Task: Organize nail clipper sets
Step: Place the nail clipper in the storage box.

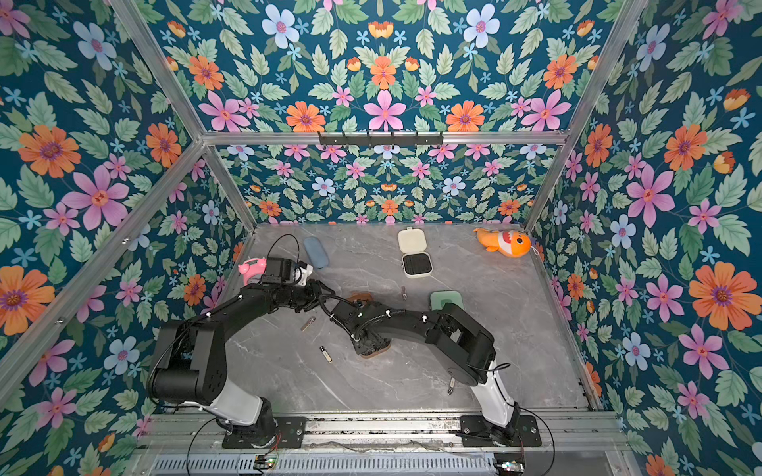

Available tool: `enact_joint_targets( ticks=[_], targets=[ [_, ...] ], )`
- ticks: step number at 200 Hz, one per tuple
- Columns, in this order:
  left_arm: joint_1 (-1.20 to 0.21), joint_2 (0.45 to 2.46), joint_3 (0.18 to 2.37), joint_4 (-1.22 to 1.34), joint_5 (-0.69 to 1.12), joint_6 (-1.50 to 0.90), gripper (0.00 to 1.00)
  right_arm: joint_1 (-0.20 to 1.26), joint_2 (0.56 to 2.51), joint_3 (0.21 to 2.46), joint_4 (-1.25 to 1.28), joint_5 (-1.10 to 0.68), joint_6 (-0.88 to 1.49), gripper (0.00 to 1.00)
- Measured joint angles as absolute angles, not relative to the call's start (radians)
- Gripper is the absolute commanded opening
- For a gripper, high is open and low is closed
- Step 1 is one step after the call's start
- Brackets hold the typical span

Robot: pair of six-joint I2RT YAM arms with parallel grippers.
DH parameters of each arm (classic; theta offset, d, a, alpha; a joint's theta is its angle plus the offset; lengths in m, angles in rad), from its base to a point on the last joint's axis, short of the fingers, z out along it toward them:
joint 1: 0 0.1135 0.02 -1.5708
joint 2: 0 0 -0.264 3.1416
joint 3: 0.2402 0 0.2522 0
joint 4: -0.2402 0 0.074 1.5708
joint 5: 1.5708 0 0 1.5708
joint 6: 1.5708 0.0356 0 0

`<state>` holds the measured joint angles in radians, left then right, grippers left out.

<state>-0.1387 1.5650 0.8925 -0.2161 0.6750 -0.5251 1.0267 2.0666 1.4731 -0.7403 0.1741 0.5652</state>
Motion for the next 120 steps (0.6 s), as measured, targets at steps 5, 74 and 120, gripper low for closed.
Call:
enact_joint_targets(
  ticks=[5, 74, 120],
  targets=[
    [-0.139, 1.564, 0.887, -0.216, 0.677, -0.525, 0.51, 1.023, 2.068, 1.481, -0.749, 0.167, 0.565, 0.30],
    [-0.144, 1.561, 0.857, -0.191, 0.685, -0.543, 0.51, 0.991, 2.074, 1.582, -0.893, 0.134, 0.564, 0.40],
    [-0.144, 1.563, 0.853, -0.179, 0.686, -0.543, 0.51, 0.993, 2.059, 1.640, -0.926, 0.134, 0.546, 0.42]
  ],
)
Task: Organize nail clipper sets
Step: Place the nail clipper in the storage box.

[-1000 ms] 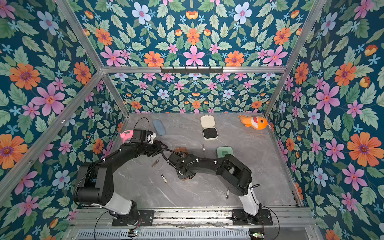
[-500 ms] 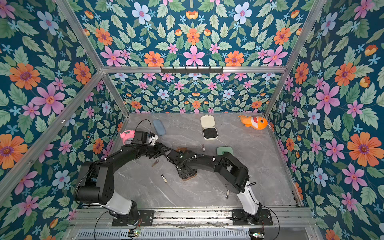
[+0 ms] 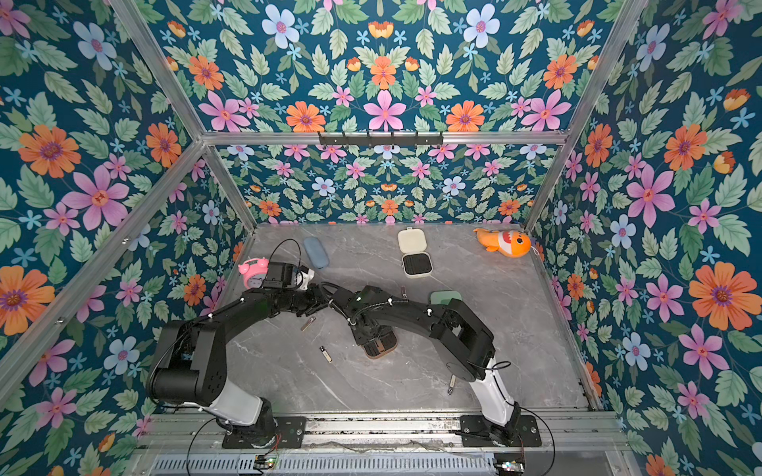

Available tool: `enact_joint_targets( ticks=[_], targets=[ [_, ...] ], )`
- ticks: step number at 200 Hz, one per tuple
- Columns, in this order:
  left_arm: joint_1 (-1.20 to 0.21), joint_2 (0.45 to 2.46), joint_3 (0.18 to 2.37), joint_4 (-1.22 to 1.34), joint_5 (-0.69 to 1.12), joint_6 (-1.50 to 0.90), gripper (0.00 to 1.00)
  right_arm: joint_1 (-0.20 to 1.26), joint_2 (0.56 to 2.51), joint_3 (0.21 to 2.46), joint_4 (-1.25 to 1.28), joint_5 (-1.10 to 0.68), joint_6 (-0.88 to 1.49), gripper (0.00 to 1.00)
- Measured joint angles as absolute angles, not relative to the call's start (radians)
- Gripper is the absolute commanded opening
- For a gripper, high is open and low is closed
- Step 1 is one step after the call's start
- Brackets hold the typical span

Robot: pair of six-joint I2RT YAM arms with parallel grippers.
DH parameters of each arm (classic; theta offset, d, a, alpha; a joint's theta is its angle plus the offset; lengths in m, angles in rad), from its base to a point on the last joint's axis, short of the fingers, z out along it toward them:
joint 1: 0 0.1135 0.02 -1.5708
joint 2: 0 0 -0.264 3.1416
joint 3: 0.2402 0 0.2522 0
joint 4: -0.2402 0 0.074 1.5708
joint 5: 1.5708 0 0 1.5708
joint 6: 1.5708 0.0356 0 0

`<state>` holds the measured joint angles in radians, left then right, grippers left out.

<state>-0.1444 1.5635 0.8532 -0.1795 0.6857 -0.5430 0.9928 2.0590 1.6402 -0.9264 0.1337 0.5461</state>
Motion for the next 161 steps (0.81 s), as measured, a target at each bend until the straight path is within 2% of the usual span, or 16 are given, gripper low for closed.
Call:
enact_joint_targets(
  ticks=[16, 32, 51, 161],
  targets=[
    [-0.144, 1.565, 0.853, -0.178, 0.686, -0.543, 0.51, 0.992, 2.051, 1.645, -0.931, 0.133, 0.543, 0.35],
    [-0.144, 1.567, 0.853, -0.178, 0.686, -0.543, 0.51, 0.991, 2.046, 1.638, -0.935, 0.132, 0.543, 0.23],
    [-0.144, 1.567, 0.850, -0.176, 0.686, -0.543, 0.51, 0.991, 2.043, 1.620, -0.937, 0.113, 0.546, 0.17],
    [-0.150, 1.579, 0.842, -0.171, 0.687, -0.543, 0.51, 0.989, 2.017, 1.537, -0.904, 0.052, 0.572, 0.13]
  ],
)
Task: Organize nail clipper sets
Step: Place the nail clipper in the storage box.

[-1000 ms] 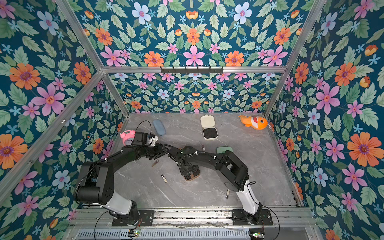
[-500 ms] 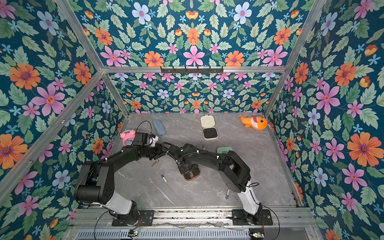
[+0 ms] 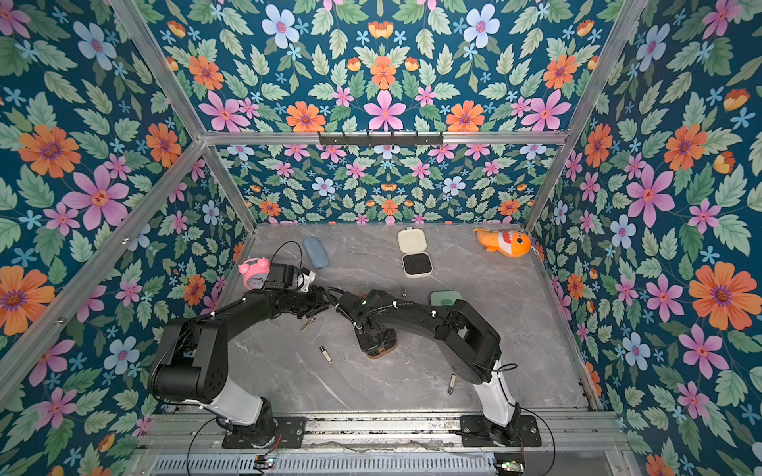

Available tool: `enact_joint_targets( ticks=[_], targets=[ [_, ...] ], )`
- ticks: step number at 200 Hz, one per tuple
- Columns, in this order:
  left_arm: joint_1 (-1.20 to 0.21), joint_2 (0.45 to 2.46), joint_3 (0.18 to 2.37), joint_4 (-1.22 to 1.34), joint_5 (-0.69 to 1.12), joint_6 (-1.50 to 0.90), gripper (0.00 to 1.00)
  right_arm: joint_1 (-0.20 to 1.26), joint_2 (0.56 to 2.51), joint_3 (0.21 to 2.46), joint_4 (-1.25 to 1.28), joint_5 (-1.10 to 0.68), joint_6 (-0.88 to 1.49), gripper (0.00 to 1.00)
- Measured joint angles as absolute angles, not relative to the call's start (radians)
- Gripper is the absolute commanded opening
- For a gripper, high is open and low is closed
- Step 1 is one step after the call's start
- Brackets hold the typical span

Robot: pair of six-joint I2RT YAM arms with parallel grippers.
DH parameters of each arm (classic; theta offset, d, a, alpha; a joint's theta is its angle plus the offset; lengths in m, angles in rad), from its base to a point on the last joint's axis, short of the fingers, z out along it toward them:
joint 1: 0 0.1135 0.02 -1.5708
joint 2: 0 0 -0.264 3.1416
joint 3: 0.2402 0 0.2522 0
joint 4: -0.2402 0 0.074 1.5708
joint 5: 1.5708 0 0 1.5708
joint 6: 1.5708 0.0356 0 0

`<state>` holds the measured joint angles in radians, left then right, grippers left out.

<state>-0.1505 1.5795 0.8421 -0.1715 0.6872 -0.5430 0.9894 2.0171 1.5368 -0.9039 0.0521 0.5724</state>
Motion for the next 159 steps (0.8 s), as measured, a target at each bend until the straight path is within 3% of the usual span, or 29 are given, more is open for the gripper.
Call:
enact_joint_targets(
  ticks=[159],
  targets=[
    [-0.152, 1.595, 0.831, -0.157, 0.688, -0.543, 0.51, 0.963, 2.047, 1.539, -0.871, 0.031, 0.571, 0.10]
  ],
)
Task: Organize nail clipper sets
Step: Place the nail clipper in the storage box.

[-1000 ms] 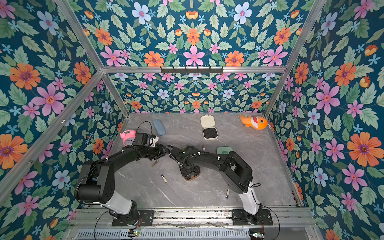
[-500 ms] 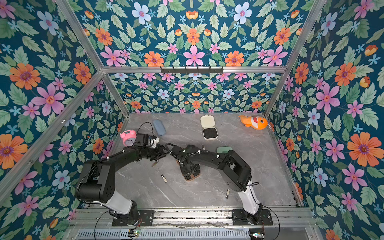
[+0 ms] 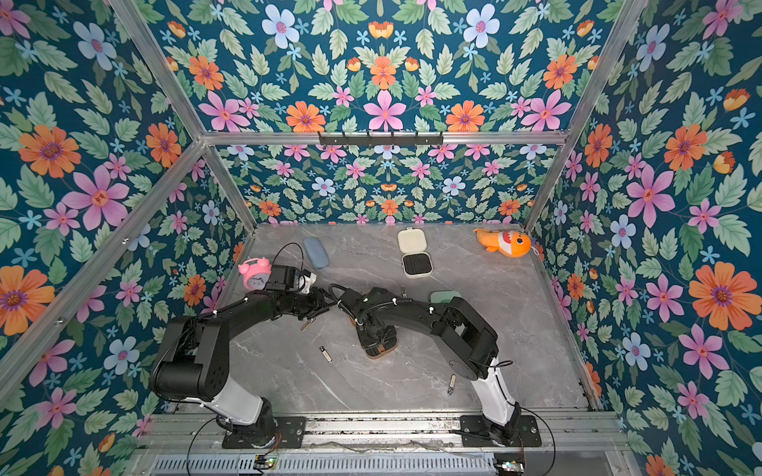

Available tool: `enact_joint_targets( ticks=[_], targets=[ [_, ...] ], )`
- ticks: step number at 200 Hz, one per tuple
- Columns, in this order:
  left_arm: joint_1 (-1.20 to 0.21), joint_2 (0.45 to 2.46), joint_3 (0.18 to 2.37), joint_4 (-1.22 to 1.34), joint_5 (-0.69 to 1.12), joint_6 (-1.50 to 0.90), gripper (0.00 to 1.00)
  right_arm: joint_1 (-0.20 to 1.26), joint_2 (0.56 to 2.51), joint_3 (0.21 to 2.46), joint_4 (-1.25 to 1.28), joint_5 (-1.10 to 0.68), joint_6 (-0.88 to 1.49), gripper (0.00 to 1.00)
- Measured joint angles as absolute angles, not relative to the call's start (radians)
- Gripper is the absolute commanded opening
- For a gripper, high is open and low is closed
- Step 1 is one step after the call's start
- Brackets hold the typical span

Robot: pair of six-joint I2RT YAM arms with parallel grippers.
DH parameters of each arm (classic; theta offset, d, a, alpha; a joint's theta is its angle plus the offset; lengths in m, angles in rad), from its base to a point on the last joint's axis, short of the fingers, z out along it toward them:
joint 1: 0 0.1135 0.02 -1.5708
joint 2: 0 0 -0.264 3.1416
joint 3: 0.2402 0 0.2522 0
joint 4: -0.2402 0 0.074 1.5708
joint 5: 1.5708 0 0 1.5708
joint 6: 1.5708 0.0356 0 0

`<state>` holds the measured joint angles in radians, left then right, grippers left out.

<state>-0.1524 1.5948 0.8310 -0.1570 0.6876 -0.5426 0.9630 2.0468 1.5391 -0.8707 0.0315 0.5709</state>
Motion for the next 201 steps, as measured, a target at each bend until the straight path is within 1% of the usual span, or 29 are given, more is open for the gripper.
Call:
enact_joint_targets(
  ticks=[88, 135, 201],
  targets=[
    [-0.152, 1.596, 0.825, -0.156, 0.686, -0.543, 0.51, 0.972, 2.096, 1.533, -0.871, 0.043, 0.570, 0.09],
    [-0.152, 1.599, 0.824, -0.154, 0.685, -0.543, 0.51, 0.994, 2.098, 1.515, -0.853, 0.089, 0.580, 0.09],
    [-0.152, 1.594, 0.823, -0.154, 0.684, -0.543, 0.51, 0.995, 2.098, 1.511, -0.848, 0.091, 0.595, 0.09]
  ],
)
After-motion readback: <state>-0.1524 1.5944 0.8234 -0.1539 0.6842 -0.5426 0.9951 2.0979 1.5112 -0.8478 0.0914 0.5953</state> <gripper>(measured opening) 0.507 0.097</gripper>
